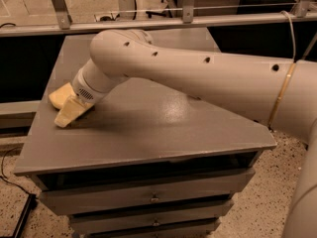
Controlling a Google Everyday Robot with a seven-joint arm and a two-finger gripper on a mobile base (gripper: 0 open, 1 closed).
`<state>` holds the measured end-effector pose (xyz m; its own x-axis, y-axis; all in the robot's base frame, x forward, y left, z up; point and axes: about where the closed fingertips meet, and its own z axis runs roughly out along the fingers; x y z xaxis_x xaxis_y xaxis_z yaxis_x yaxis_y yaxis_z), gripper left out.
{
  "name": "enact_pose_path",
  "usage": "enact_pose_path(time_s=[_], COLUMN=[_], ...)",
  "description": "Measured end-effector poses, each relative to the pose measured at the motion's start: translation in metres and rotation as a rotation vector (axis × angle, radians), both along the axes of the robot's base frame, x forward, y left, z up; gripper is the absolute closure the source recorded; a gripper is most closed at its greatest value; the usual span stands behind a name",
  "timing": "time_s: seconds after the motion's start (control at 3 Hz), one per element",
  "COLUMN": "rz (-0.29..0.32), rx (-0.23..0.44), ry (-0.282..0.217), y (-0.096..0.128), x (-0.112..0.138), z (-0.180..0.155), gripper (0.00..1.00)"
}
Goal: Move sponge near orange
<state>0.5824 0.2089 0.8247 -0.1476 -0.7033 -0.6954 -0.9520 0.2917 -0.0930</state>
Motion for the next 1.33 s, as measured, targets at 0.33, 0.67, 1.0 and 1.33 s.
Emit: enact_pose_path(time_s=[0.33,0.67,1.0,1.33], rz=[-0.014,-0.03,-0.044,-0.044], rx=[0.004,0.004,-0.017,-0.017], ry=[-0.022,-0.064,-0.13,-0.131], y=[-0.008,-0.026,-0.066,-0.066], x=[0.003,0.009,0.018,0.018], z=[0.008,0.031,0.078,0.078], gripper=[0.62,0.85,1.0,1.0])
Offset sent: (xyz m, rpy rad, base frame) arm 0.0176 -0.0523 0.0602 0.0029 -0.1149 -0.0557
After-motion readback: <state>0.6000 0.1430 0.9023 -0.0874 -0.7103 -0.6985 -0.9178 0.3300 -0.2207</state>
